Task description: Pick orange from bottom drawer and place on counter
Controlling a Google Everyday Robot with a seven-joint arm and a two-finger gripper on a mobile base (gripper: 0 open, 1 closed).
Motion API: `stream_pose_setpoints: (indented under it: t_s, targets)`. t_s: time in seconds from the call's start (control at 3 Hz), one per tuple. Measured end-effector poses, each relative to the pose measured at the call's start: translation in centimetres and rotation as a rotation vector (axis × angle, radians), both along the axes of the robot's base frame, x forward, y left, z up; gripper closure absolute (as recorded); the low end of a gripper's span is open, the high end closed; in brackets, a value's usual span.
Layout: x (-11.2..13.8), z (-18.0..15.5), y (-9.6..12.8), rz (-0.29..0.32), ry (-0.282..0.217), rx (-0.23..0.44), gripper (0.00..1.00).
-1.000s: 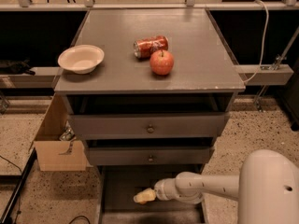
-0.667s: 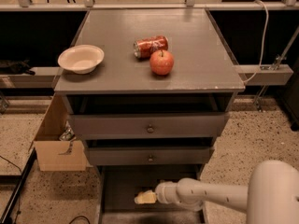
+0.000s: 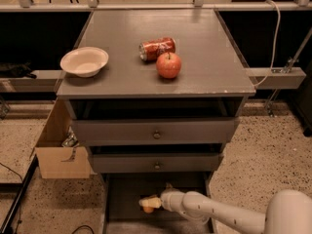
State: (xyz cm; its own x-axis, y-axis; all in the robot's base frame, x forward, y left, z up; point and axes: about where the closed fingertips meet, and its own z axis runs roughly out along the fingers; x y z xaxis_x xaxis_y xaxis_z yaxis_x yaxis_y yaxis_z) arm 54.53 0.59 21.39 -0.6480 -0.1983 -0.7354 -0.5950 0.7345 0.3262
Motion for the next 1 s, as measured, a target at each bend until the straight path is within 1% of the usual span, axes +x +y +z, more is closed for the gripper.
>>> stream_pose_setpoints:
  t_s: [0.33,0.67,1.0]
  targets:
    - [-0.4,-2.7,2.5,-0.042,-0.071,0.014,0.00]
    - [-0.4,-3.1,3.1,-0.037,-0.064,0.010,0.00]
    - [0.1,-3.5,3.5,-0.034,-0.041,0.005,0.00]
